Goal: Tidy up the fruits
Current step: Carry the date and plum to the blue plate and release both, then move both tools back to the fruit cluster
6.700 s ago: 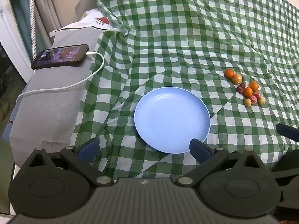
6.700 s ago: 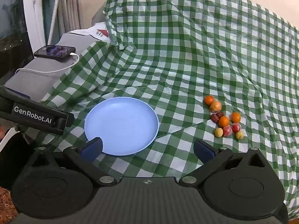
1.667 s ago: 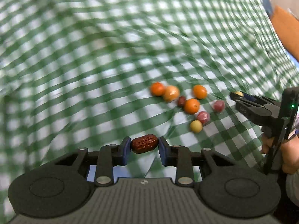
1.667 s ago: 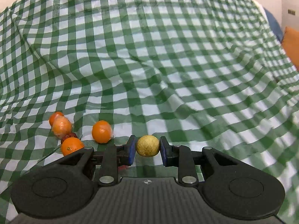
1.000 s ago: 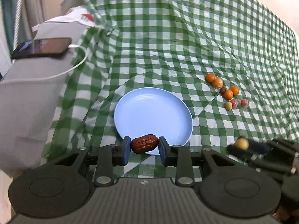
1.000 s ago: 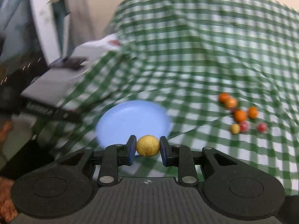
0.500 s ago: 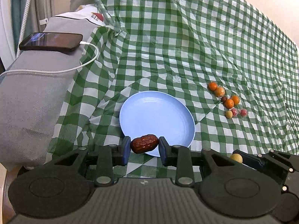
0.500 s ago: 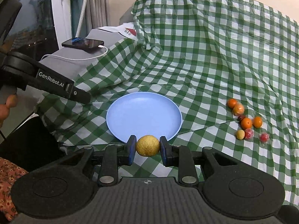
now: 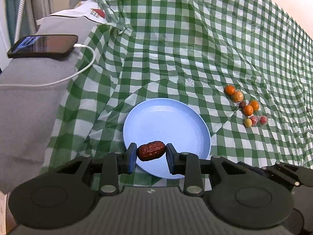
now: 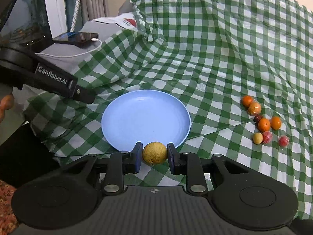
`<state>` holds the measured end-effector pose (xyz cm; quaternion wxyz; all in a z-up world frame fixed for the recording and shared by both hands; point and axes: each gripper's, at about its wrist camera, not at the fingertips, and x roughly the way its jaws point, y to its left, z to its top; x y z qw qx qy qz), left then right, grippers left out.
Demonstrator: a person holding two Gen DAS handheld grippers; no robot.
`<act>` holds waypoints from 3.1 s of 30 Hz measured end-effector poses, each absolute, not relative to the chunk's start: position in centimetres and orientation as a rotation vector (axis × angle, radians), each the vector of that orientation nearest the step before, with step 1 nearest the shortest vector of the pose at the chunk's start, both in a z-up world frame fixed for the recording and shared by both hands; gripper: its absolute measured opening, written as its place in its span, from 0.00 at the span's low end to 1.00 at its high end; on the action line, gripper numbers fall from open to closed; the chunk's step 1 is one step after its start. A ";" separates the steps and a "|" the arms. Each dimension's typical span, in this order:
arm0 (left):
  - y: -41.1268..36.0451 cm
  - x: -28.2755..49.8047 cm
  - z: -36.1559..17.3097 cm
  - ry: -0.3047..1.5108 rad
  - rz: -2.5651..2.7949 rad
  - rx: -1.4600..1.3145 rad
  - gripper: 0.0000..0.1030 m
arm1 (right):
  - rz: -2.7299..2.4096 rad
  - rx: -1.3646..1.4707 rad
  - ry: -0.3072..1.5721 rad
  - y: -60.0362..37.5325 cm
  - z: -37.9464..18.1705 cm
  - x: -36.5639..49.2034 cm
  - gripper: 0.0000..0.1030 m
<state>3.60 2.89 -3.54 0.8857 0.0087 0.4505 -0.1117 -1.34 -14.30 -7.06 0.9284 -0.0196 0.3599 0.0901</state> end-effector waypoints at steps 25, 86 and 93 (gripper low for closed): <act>1.0 11.9 -9.5 1.008 -0.227 0.115 0.99 | 0.224 -0.122 0.807 -13.2 -11.1 8.2 0.53; 1.4 -1.9 -1.8 0.851 -0.101 0.238 1.00 | 0.158 0.081 0.694 -16.1 -5.6 -4.5 0.95; 0.0 -0.7 -1.9 0.874 -0.106 0.266 1.00 | 0.148 0.144 0.691 -17.4 -6.3 -4.1 0.95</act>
